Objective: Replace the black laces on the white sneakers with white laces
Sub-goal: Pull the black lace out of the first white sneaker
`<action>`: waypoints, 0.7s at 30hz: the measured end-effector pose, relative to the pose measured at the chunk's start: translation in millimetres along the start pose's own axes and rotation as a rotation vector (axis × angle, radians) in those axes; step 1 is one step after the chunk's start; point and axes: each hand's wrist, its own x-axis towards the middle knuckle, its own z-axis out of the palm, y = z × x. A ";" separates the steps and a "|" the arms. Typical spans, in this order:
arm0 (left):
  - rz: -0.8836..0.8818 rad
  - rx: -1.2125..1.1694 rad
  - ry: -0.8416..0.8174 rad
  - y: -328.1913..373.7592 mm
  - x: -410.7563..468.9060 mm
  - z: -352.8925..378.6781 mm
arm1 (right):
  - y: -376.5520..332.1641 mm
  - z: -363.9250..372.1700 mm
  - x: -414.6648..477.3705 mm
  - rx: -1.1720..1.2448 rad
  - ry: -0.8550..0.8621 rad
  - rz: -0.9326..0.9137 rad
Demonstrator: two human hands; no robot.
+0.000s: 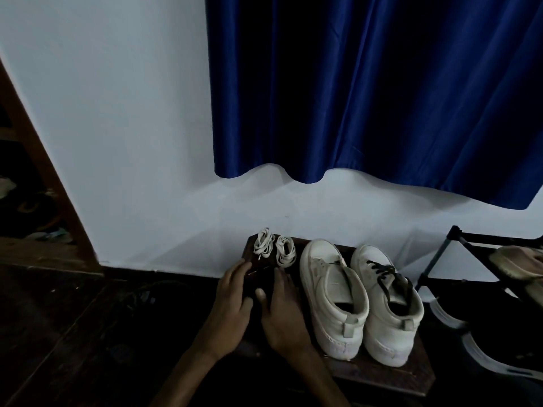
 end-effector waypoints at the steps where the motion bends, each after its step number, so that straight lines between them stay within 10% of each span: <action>1: -0.076 -0.060 0.006 -0.6 -0.9 4.1 | -2.3 2.3 -1.5 0.012 -0.021 -0.036; 12: -0.242 -0.161 0.517 11.7 22.3 33.3 | -9.5 6.0 4.5 0.315 0.320 -0.084; 21: -0.310 -0.252 0.392 3.4 28.8 37.7 | -14.7 16.1 19.0 0.378 0.266 0.008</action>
